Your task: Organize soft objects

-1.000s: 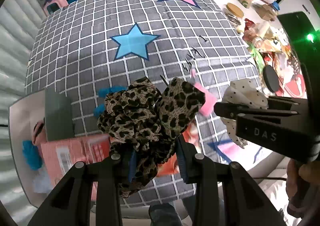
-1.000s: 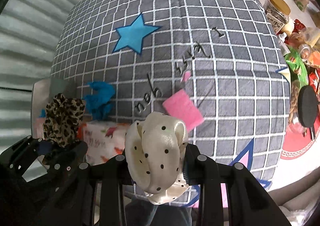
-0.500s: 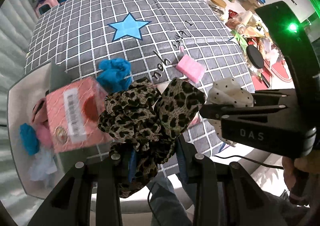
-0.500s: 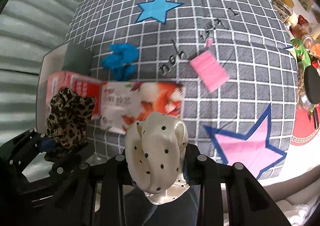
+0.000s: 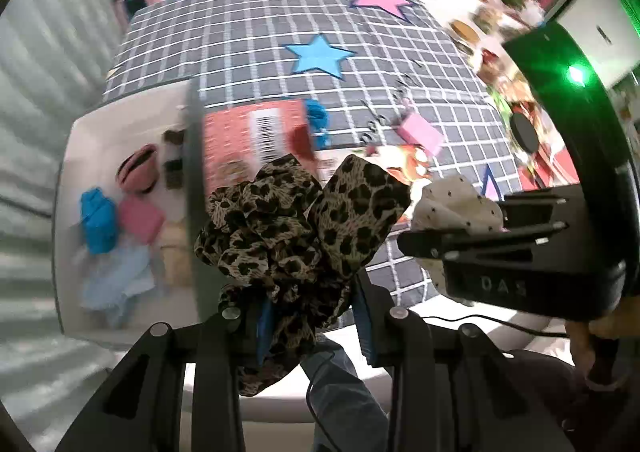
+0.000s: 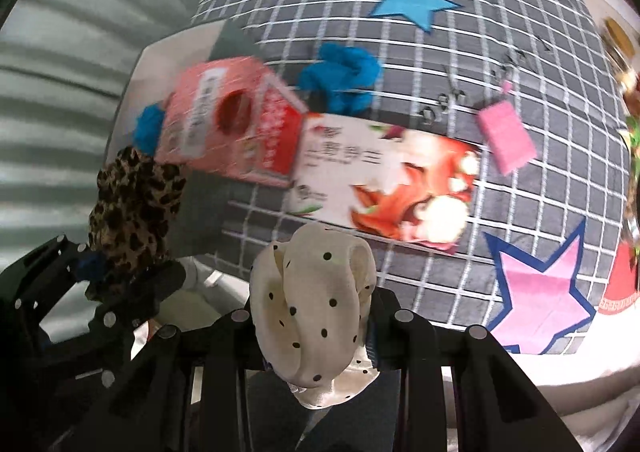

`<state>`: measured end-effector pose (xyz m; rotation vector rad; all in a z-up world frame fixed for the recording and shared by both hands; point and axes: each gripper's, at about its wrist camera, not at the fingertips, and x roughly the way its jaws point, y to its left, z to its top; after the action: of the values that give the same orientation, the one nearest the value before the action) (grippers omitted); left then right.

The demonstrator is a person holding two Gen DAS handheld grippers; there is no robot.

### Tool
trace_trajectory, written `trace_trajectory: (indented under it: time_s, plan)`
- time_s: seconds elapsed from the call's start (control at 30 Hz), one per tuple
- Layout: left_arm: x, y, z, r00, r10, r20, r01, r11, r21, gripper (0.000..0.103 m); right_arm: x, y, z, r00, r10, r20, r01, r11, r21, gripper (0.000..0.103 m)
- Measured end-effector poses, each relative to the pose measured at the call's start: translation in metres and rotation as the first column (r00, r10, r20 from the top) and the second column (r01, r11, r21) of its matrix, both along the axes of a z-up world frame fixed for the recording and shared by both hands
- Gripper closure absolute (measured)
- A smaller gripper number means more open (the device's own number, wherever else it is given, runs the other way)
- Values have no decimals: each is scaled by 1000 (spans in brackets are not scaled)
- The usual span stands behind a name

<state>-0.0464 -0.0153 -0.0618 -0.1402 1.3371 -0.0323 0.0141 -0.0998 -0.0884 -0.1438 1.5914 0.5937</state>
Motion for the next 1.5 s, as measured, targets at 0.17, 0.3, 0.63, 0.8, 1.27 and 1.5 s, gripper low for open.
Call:
trace_trajectory:
  time_s: [0.17, 0.3, 0.63, 0.8, 1.27, 1.5]
  plan:
    - [-13, 24, 8, 995, 91, 31, -91, 996, -11, 66, -8, 25, 8, 997, 79, 10, -79, 997, 3, 69]
    - [-26, 46, 14, 983, 173, 54, -173, 985, -11, 66, -14, 51, 15, 988, 152, 19, -152, 988, 14, 69]
    - [-58, 121, 15, 915, 399, 65, -400, 917, 8, 66, -19, 108, 30, 961, 275, 34, -276, 960, 45, 69]
    - [-69, 152, 6, 878, 476, 46, -477, 879, 11, 66, -19, 137, 37, 950, 308, 54, -311, 949, 56, 69]
    - [-56, 197, -25, 806, 592, -3, -590, 805, 58, 66, 1, 208, 31, 936, 345, 65, -349, 935, 68, 69]
    - [-45, 207, -37, 791, 611, -21, -608, 790, 71, 66, 11, 229, 23, 938, 341, 55, -344, 937, 66, 69]
